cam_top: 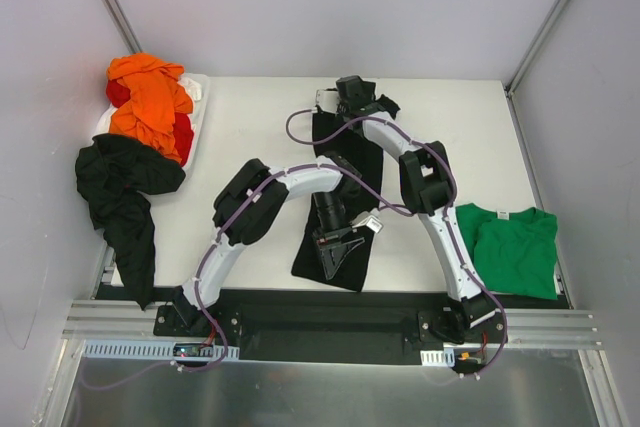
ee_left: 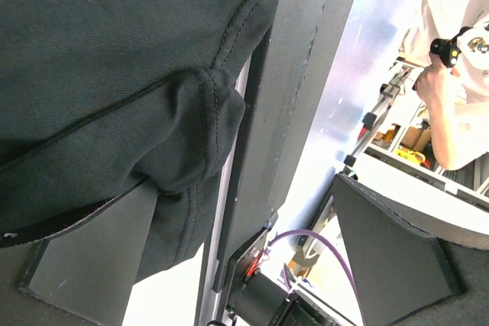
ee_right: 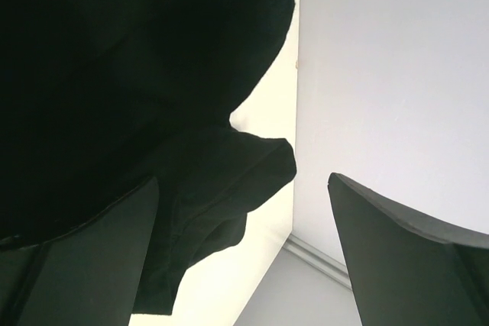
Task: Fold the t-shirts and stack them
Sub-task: Rotate the tshirt 90 degrees
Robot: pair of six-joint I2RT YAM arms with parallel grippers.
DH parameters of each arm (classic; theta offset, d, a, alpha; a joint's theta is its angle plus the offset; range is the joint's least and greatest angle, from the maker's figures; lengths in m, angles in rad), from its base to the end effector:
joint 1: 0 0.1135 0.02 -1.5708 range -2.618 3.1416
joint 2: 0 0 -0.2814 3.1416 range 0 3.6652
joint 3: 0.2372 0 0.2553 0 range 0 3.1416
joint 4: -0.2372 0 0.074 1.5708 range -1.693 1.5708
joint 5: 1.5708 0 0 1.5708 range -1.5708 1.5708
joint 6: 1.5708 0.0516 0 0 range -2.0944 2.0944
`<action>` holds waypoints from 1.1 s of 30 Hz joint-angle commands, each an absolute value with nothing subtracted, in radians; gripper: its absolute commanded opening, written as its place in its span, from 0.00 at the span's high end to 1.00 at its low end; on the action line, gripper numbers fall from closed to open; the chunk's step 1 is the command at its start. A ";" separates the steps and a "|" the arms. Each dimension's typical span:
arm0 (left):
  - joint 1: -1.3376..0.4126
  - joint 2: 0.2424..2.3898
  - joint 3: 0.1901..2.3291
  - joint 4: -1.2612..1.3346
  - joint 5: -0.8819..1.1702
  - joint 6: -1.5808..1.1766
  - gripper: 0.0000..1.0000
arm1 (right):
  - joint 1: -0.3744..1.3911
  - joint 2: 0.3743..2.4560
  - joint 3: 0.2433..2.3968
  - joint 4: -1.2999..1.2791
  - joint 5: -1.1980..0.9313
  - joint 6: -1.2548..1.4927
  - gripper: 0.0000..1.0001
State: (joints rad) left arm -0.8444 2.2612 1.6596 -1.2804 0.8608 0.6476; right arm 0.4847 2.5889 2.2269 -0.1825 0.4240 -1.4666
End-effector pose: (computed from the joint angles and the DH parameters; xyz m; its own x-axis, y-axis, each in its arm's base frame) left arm 0.2396 -0.3286 0.1370 -0.3033 0.9335 -0.1913 0.6471 0.0544 -0.7605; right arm 0.5552 0.2684 0.1668 0.0650 -0.9903 0.1230 -0.4676 -0.1391 -0.8729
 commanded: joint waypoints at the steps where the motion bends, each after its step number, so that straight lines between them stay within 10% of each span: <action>1: -0.844 2.295 1.726 -1.316 0.917 0.673 0.01 | 0.499 2.577 2.232 -0.118 0.446 -1.477 0.04; 33: -0.802 1.826 1.582 -1.092 0.453 0.468 0.01 | 0.523 2.068 1.818 -0.255 0.589 -1.247 0.04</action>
